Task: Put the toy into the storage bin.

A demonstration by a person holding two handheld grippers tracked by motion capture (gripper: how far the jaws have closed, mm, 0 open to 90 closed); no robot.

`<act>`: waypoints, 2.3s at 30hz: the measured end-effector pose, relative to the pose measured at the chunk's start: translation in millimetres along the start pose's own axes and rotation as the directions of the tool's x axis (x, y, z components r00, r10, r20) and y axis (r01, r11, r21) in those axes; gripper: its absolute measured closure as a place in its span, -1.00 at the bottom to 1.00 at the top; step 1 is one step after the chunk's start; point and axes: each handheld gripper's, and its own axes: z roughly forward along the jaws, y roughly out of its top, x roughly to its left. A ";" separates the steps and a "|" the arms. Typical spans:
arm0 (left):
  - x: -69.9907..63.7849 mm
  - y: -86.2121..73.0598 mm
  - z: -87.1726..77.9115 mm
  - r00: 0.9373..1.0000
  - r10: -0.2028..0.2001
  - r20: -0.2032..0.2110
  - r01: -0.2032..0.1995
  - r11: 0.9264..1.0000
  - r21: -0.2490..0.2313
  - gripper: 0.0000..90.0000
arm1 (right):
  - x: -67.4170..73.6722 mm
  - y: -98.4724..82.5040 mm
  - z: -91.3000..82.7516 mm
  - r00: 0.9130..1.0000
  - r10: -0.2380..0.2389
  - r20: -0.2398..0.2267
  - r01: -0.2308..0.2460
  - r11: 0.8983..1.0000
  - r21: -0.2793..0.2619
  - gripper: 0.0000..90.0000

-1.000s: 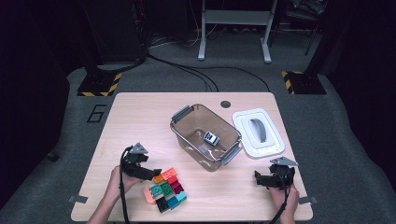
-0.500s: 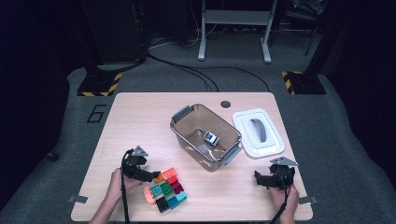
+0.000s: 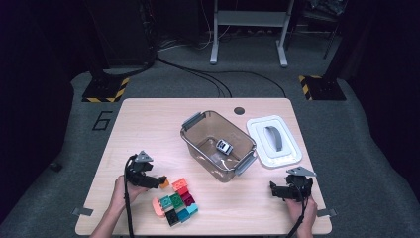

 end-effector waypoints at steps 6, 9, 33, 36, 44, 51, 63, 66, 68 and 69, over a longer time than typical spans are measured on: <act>-5.2 1.8 5.7 0.999 0.036 0.022 -0.036 0.999 0.025 -0.31 | 0.0 -0.1 0.0 1.000 0.000 0.000 0.000 1.000 0.000 -0.99; -7.8 3.0 5.5 0.998 0.051 0.023 -0.052 0.998 0.038 -0.08 | 0.0 0.0 0.0 1.000 0.001 0.000 -0.001 1.000 0.000 -0.99; -14.1 9.3 14.9 0.999 0.037 -0.010 -0.036 0.997 0.066 0.31 | -0.1 -0.1 0.0 1.000 0.003 0.000 -0.003 1.000 -0.003 -0.98; -13.2 9.7 13.2 0.999 0.034 -0.004 -0.034 0.998 0.060 0.31 | -0.1 -0.1 0.0 1.000 0.003 0.000 -0.003 1.000 -0.003 -0.98; -11.0 17.4 5.1 1.000 0.029 0.002 -0.029 0.999 0.031 0.31 | -0.2 -0.1 0.0 1.000 0.002 0.000 -0.002 1.000 -0.003 -0.98; -9.4 27.9 -2.1 0.999 0.040 -0.001 -0.040 0.999 0.014 0.31 | -0.2 -0.1 -0.1 1.000 0.002 0.000 -0.002 1.000 -0.002 -0.98; -3.5 48.3 -17.0 0.999 0.035 -0.004 -0.036 0.999 -0.024 0.31 | -0.5 0.0 0.1 1.000 0.003 0.002 -0.003 1.000 -0.004 -0.98; -2.3 53.8 -19.4 0.999 0.036 -0.003 -0.036 0.999 -0.030 0.31 | -0.5 0.0 0.2 1.000 0.004 0.002 -0.004 1.000 -0.004 -0.98; -1.3 57.1 -19.9 0.999 0.037 0.001 -0.037 0.999 -0.035 0.31 | -0.5 0.1 0.2 1.000 0.005 0.002 -0.005 1.000 -0.004 -0.98; -0.7 58.9 -20.6 0.999 0.041 0.000 -0.041 0.999 -0.034 0.31 | -0.5 0.0 0.3 1.000 0.004 0.002 -0.004 1.000 -0.004 -0.98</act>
